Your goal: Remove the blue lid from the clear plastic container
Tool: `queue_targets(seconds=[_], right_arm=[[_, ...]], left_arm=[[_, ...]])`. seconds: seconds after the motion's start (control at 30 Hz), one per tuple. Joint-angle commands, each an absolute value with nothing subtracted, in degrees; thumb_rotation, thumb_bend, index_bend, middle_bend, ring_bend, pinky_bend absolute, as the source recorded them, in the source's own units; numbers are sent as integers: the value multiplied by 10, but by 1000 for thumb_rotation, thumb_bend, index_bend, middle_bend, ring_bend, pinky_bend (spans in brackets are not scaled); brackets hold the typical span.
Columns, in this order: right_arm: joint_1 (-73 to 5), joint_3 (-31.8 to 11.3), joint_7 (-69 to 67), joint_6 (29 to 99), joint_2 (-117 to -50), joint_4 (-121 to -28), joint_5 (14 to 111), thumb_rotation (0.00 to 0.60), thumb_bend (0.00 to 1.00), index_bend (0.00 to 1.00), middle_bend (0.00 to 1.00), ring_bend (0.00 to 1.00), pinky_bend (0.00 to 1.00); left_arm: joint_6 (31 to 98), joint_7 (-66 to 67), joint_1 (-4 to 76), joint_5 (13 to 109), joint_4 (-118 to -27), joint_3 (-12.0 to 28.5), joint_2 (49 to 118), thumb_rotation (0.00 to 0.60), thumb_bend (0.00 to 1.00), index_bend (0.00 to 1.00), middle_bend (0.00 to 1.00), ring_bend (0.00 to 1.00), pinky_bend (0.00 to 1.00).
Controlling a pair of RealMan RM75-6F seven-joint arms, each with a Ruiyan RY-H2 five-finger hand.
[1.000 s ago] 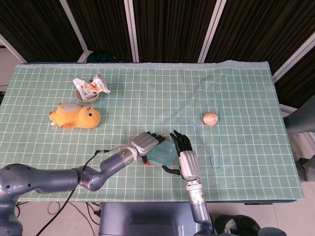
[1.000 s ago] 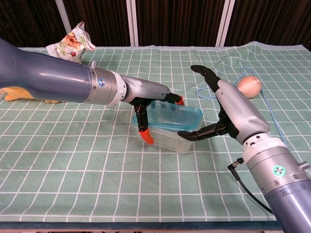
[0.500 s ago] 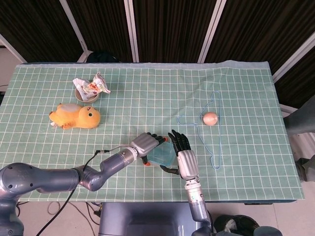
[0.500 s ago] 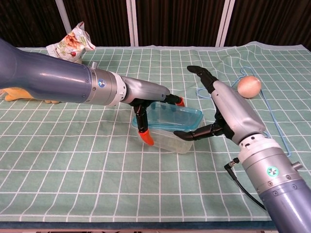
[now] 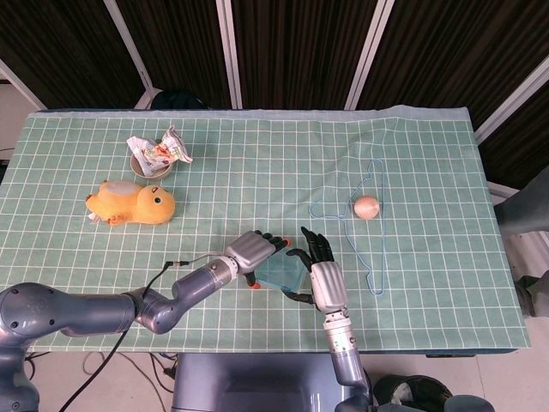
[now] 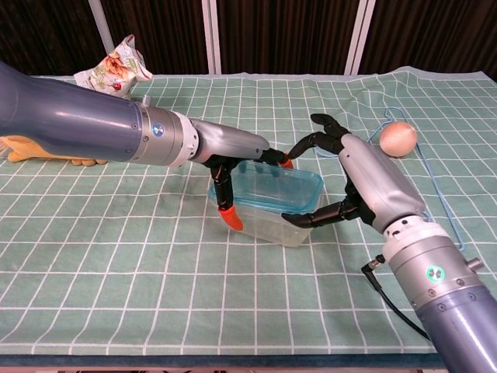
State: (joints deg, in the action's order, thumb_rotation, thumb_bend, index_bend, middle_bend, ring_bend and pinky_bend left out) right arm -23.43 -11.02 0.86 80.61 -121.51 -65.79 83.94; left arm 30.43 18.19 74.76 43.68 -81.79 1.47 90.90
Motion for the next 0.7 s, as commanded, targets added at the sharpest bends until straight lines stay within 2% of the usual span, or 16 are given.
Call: queue_targets(seconds=[0.03,0.23,0.37,0.47,0.7], right_arm=[[-234,-112,11,804,-1218,-655,836,600,529,374,37,0,0],[-235,-111,8,802,-1224,-646,834,600,586,476,49,0,0],[-236,-114,8,799,-1228,-641,831,600,638,543,56,0,0],[-238,-116,7,797,-1232,-635,829,600,680,578,60,0,0],[-241,-120,2,791,-1243,-620,823,600,705,627,68,0,0]], left_arm=[[304,181,748,437,-818,13,909,600,167,104,123,135,330],[304,181,750,437,-814,9,909,600,167,103,120,134,330],[309,182,751,440,-814,8,910,600,101,87,85,83,300],[314,186,752,440,-815,5,910,600,65,67,54,56,280],[327,192,750,435,-827,1,901,600,62,53,41,45,265]])
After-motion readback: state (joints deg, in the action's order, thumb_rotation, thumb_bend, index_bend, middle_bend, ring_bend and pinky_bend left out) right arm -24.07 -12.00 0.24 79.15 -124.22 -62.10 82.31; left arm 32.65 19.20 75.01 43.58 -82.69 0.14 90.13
